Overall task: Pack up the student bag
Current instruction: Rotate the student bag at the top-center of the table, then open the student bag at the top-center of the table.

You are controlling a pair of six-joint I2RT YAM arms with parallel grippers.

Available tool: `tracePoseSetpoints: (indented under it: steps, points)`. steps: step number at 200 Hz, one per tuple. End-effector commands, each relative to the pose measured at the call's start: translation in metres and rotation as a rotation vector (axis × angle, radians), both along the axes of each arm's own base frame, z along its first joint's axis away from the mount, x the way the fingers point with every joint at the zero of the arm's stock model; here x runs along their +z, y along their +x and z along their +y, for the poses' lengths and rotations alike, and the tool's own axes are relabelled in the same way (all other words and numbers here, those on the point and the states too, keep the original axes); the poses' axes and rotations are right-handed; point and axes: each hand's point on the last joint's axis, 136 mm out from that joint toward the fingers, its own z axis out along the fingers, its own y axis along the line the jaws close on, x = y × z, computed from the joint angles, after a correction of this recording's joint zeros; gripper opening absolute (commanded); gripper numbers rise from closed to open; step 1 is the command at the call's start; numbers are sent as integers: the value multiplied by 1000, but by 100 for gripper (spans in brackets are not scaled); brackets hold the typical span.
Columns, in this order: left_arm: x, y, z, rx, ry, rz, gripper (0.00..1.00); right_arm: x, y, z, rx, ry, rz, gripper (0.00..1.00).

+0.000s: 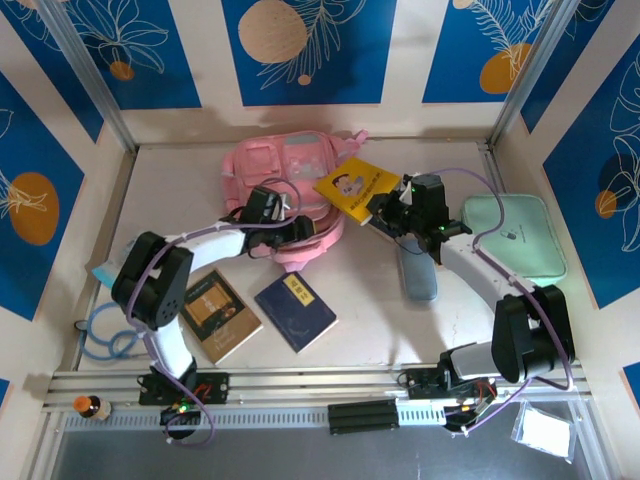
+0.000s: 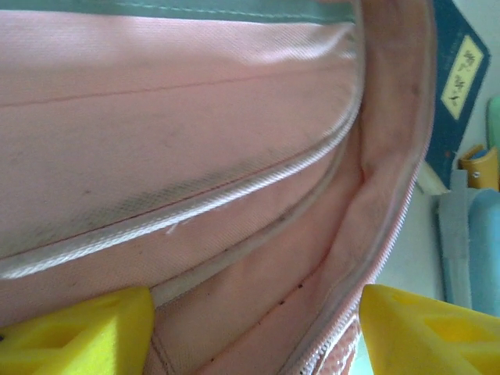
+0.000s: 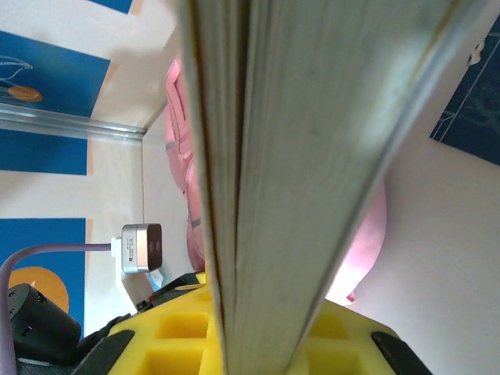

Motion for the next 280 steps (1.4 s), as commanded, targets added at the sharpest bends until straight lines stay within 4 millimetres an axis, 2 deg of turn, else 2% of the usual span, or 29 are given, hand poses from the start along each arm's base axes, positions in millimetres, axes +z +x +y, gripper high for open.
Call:
tracePoseSetpoints:
  steps: [1, 21, 32, 54, 59, 66, 71, 81, 100, 137, 184, 200, 232, 252, 280]
  points:
    - [-2, -3, -35, -84, -57, 11, 69, 28, 2, -7, -13, 3, -95, 0]
    - [4, -6, -55, -130, -74, -1, 69, 25, 1, -15, -37, -10, -84, 0]
    - [12, -6, -58, -148, -58, -14, 69, 25, 0, -19, -45, -14, -82, 0]
    - [29, -8, -44, -170, 46, -67, 72, 29, -1, -27, -52, -3, -96, 0]
    - [34, -9, -40, -176, 72, -84, 80, 28, -2, -29, -55, -3, -93, 0]
    - [42, -10, -35, -191, 105, -116, 84, 28, -2, -32, -64, -6, -92, 0]
    - [47, -11, -32, -205, 130, -135, 93, 28, -3, -34, -69, -9, -92, 0]
    - [55, -12, -24, -236, 194, -175, 99, 27, -3, -37, -73, -12, -94, 0]
    - [63, -11, -10, -311, 326, -246, 100, 23, -5, -39, -82, -13, -83, 0]
    - [55, 6, 6, -429, 563, -304, 100, 17, -6, -41, -90, -5, -61, 0]
    - [31, 21, 4, -590, 698, -312, 100, 16, -9, -44, -100, -5, -52, 0]
    - [25, 27, 7, -617, 750, -301, 93, 16, -10, -45, -105, -7, -51, 0]
    - [11, 36, 8, -655, 805, -236, 68, 15, -10, -46, -109, -8, -46, 0]
    - [4, 39, 6, -663, 817, -200, 63, 17, -12, -47, -108, -10, -45, 0]
    - [-1, 45, 8, -669, 853, -200, 62, 18, -17, -51, -121, -18, -47, 0]
